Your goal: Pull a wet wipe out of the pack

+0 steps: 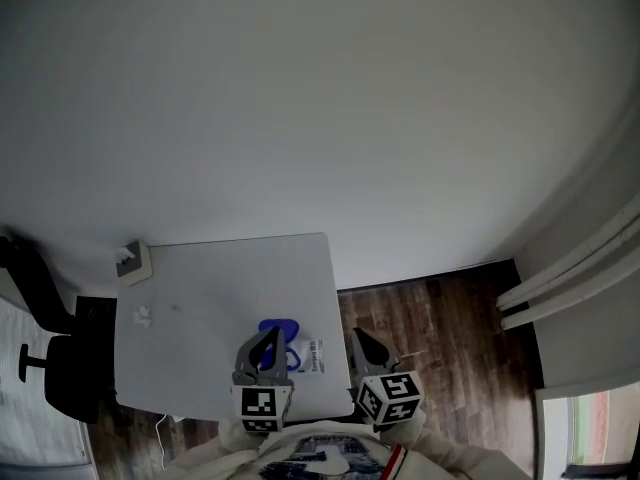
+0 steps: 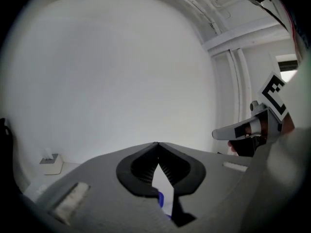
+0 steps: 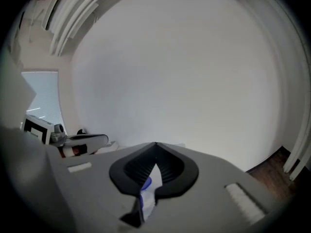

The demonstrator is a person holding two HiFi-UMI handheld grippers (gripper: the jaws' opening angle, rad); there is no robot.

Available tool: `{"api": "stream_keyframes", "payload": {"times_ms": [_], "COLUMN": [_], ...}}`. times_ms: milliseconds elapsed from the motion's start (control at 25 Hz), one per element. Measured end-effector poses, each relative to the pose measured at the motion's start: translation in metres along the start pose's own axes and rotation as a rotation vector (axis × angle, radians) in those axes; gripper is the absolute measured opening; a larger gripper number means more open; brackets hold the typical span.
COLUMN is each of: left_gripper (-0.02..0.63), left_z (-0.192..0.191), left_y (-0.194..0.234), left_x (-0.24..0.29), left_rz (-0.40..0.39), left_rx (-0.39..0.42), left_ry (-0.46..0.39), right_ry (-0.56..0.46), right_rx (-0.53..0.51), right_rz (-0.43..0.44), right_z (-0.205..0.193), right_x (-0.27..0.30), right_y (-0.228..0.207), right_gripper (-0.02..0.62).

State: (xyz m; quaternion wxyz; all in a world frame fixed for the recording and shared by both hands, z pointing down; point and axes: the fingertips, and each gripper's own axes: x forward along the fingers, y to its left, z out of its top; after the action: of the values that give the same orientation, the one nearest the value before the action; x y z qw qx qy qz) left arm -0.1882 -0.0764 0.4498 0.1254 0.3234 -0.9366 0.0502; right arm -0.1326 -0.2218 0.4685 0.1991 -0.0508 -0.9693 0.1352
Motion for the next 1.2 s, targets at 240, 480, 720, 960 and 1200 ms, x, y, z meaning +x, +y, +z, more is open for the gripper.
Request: {"api": "stream_keyframes", "payload": {"times_ms": [240, 480, 720, 960, 1200], "left_gripper": [0.005, 0.005, 0.005, 0.005, 0.005], "left_z": [-0.002, 0.000, -0.011, -0.016, -0.023], "left_y": [-0.012, -0.020, -0.002, 0.012, 0.024], "left_x": [0.001, -0.002, -0.018, -0.025, -0.028], "left_rz": [0.074, 0.147, 0.239, 0.255, 0.250], "left_rx": [0.007, 0.005, -0.006, -0.017, -0.068], "left_ry": [0.026, 0.036, 0.073, 0.089, 0.094], "right_ry": [0.017, 0.026, 0.036, 0.046, 0.046], "right_rx": [-0.009, -0.023, -0.011, -0.022, -0.035], "right_rz": [0.073, 0.136, 0.179, 0.207, 0.187], "right_z": [0.002, 0.007, 0.003, 0.002, 0.005], "right_x": [0.000, 0.004, 0.012, 0.025, 0.035], "right_y": [-0.016, -0.028, -0.027, -0.011, -0.008], "right_gripper": [0.005, 0.005, 0.005, 0.005, 0.006]}}
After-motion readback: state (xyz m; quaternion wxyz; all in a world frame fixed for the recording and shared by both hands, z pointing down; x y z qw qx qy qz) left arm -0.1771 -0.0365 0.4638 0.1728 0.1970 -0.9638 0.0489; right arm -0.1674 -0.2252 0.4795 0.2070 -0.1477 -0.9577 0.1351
